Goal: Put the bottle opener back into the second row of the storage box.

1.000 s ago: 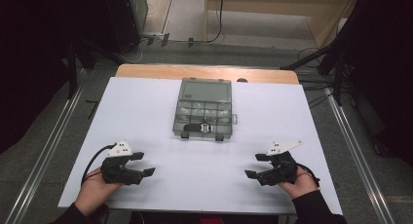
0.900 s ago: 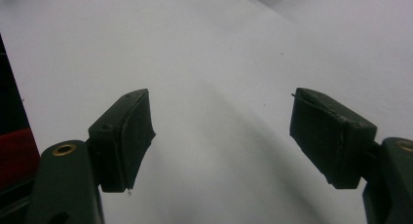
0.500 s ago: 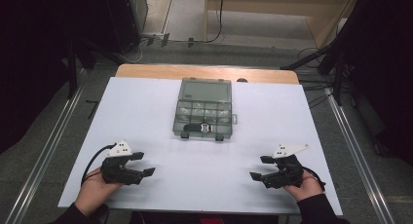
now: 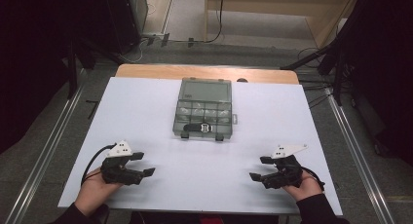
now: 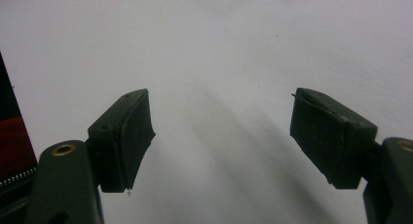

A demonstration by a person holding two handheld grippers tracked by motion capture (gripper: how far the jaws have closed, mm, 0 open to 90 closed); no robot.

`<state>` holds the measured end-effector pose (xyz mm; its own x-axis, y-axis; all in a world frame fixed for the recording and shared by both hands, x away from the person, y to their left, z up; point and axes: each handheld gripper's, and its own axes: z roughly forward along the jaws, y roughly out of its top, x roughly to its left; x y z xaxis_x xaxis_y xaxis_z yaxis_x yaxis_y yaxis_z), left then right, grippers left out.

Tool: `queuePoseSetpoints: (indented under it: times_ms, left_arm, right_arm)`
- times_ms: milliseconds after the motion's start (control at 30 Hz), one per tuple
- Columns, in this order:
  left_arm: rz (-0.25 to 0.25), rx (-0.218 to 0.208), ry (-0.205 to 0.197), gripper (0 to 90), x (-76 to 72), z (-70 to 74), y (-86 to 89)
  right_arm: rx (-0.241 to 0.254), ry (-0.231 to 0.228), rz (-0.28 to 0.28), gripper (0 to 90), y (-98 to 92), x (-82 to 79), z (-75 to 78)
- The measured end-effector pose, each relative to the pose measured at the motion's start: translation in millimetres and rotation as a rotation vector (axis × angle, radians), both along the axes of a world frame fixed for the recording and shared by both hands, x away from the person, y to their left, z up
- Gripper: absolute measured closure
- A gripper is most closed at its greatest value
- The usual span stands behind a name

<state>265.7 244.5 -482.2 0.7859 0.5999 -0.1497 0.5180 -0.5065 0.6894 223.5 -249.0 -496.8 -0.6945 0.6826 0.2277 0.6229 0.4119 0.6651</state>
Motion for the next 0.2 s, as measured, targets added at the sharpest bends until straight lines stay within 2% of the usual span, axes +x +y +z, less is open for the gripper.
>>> queuePoseSetpoints:
  times_ms: [200]
  left_arm:
    - [0.001,-0.001,-0.002,24.9,0.4,0.5,0.4]
  right_arm:
    - [0.003,0.001,-0.005,24.2,-1.5,0.1,0.3]
